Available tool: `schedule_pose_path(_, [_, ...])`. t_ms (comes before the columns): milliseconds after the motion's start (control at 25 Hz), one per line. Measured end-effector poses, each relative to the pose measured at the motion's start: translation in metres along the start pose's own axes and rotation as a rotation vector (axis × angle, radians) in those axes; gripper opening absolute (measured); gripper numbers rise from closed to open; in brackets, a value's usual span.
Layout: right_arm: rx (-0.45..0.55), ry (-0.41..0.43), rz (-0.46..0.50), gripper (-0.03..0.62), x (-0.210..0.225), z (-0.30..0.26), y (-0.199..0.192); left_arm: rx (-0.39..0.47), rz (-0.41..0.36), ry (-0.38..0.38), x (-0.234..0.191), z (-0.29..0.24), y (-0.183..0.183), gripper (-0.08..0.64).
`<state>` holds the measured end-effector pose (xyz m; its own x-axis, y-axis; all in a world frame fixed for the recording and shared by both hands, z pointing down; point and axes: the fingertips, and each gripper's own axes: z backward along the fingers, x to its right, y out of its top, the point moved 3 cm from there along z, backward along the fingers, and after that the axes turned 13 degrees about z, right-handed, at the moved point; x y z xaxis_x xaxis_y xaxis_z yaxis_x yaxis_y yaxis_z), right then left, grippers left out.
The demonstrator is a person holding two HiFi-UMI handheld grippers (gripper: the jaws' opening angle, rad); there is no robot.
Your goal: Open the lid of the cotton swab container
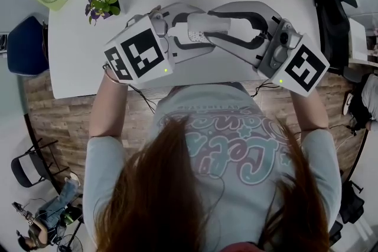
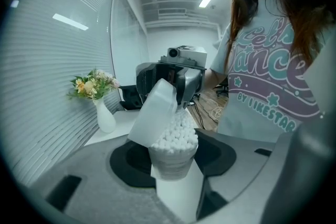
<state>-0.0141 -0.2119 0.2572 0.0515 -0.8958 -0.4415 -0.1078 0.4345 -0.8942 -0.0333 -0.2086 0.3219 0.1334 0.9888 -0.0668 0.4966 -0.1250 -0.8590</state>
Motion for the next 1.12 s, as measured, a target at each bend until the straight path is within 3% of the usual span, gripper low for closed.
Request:
schedule_pose_path(240, [0.015, -0.01, -0.015, 0.091, 0.011, 0.0, 0.001, 0.019, 0.004, -0.015, 0.004, -0.001, -0.001, 0.196])
schedule_pose_path(1120, [0.053, -0.041, -0.119, 0.075, 0.034, 0.008, -0.016, 0.117, 0.048, -0.031, 0.0, -0.006, 0.003, 0.196])
